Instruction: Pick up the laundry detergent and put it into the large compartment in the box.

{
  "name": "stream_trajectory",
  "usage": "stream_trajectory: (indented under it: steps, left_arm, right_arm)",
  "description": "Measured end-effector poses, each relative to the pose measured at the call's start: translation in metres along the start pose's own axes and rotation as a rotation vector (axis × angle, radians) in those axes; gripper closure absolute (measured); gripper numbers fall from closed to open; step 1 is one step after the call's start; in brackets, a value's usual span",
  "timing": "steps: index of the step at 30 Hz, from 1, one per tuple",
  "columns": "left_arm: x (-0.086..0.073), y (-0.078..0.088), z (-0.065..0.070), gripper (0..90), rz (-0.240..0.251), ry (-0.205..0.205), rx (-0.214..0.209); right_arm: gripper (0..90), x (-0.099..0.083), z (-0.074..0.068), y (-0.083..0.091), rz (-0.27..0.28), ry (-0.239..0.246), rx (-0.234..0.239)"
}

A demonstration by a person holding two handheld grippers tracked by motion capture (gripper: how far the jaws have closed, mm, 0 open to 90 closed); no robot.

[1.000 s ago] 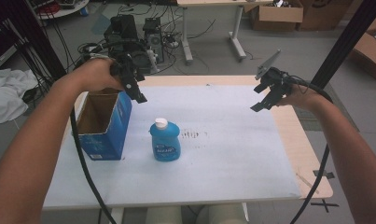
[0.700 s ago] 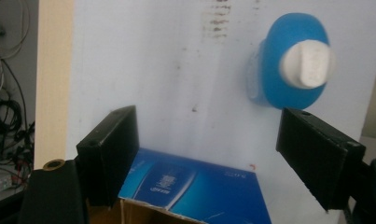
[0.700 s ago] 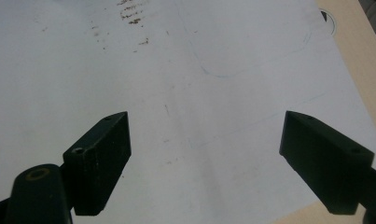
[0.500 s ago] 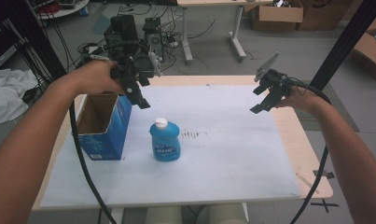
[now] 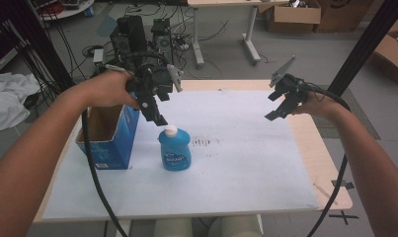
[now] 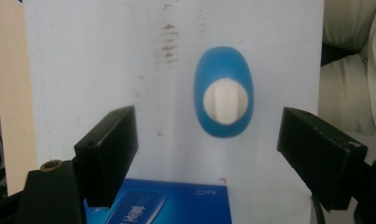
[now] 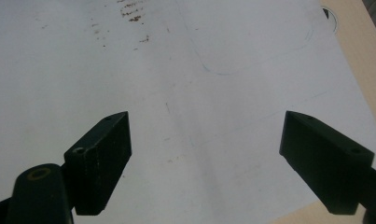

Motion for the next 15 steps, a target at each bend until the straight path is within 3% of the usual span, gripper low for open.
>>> stream_trajectory:
  steps: [15]
  left_arm:
    - [0.010, -0.026, 0.011, 19.1, 0.029, 0.017, -0.042]
  right_arm:
    - [16.4, 0.000, -0.001, 0.000, 0.009, 0.001, 0.002]
Point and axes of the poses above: each handheld gripper's, and its own axes: y roughly backward along the jaws, x roughly out of its top, z roughly to its right, the point moved 6 cm from there along -y, roughly forward along the jaws, and after that the axes turned 8 degrees about -z, right-handed, at the moved point
